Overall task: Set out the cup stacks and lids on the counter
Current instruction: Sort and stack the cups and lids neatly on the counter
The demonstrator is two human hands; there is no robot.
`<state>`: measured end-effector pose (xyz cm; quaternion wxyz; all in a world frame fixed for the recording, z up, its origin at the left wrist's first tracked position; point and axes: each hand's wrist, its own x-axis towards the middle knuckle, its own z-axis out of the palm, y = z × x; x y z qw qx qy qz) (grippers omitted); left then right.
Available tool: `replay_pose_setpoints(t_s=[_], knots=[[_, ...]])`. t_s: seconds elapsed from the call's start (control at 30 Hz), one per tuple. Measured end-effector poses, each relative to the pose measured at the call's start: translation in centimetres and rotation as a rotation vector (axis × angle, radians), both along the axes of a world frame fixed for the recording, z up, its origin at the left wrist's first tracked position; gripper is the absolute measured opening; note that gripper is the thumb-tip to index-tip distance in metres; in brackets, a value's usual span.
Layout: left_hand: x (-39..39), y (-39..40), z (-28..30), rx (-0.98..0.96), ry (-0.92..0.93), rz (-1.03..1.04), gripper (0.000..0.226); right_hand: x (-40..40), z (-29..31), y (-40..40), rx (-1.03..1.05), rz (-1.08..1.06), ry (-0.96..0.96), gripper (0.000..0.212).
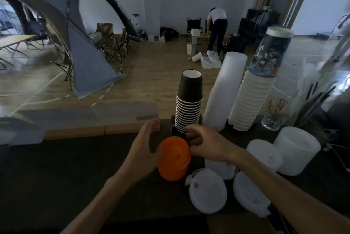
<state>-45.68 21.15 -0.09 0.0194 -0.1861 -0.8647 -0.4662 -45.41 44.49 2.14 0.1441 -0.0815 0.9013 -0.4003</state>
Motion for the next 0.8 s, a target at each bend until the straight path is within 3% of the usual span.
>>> replay_pose_setpoints(t_s=[0.07, 0.17, 0.37, 0.53, 0.8], knots=[[1.6, -0.5, -2.2, 0.007, -0.131, -0.018, 0.1, 0.3, -0.2, -0.5, 0.039, 0.11, -0.061, 0.095], [2.8, -0.4, -4.9, -0.064, -0.166, -0.051, 0.118, 0.7, -1.2, -1.7, 0.072, 0.179, -0.082, 0.109], [3.4, 0.6, -6.4, 0.062, -0.187, -0.03, 0.108, 1.1, -2.9, -2.2, 0.012, 0.124, -0.068, 0.123], [3.2, 0.4, -6.2, 0.128, -0.183, -0.017, 0.115, 1.5, -3.6, -1.8, 0.022, 0.086, -0.029, 0.119], [2.5, 1.0, -5.6, 0.118, -0.123, 0.047, 0.102, 2.1, -4.6, -2.0, -0.027, 0.029, 0.05, 0.104]])
